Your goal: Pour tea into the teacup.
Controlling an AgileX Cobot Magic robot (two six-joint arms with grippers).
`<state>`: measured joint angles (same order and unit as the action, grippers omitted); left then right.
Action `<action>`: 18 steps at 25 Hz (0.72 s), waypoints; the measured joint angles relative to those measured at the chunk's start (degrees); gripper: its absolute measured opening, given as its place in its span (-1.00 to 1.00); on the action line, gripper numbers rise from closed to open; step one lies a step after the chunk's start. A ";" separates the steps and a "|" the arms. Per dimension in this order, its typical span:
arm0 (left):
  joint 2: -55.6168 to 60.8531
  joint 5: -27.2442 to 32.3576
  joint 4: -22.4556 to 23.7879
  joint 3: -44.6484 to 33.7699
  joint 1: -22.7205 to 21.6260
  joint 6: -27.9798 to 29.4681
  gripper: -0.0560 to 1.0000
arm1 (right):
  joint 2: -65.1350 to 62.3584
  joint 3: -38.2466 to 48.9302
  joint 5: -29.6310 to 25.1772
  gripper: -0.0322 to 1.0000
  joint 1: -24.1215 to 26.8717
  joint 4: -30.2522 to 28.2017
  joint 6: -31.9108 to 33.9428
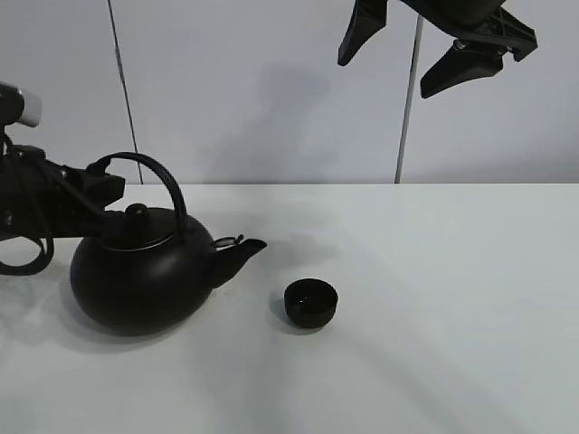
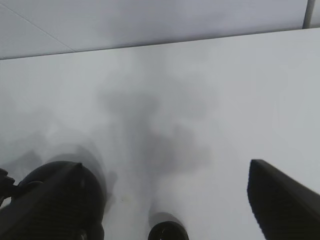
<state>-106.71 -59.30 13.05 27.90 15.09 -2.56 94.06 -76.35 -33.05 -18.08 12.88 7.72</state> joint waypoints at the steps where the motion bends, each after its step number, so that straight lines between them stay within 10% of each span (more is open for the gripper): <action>1: -0.04 0.00 0.06 0.78 0.39 0.05 -0.69 | 0.00 0.00 0.00 0.25 0.00 0.00 0.00; 18: -0.57 14.12 1.33 13.31 5.25 -2.59 -0.69 | 0.00 0.00 0.00 0.25 0.00 0.00 0.00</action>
<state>-107.28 -45.18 14.39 41.21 20.34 -5.16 94.06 -76.35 -33.05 -18.08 12.88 7.72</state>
